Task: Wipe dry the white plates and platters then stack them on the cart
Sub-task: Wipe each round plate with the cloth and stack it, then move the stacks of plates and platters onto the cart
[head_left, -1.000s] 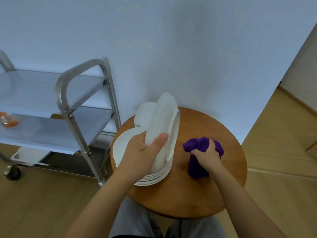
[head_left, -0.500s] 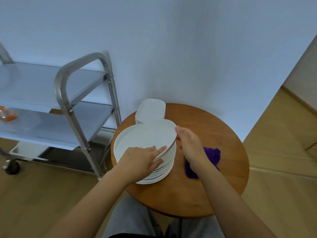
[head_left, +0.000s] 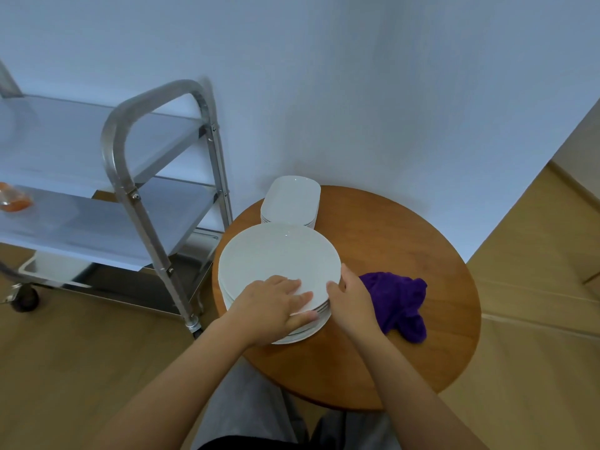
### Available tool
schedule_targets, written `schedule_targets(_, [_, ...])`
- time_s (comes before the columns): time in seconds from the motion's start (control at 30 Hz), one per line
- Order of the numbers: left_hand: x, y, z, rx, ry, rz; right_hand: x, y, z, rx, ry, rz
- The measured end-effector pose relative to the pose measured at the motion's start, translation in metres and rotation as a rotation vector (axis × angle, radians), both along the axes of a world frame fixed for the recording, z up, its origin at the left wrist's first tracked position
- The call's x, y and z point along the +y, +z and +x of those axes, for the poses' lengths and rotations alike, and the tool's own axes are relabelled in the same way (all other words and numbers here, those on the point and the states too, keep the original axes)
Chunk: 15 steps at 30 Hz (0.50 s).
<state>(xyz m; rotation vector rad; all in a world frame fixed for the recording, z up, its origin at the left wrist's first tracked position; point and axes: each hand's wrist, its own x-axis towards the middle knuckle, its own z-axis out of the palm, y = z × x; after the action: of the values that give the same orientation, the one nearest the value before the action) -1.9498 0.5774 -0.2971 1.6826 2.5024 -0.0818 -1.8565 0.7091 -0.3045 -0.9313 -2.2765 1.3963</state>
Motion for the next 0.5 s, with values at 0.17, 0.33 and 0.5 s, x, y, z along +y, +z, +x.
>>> schedule_targets(0.17, [-0.001, 0.002, 0.000, -0.134, 0.078, 0.087, -0.003, -0.008, -0.001, -0.088, -0.028, 0.055])
schedule_targets(0.33, [-0.009, 0.002, 0.002, -0.388, 0.281, 0.381, -0.002, -0.006, 0.002, 0.004, 0.026, -0.071])
schedule_targets(0.5, [-0.027, -0.006, -0.015, -0.399, 0.527, 0.866, 0.014, -0.011, -0.004, 0.011, -0.078, -0.206])
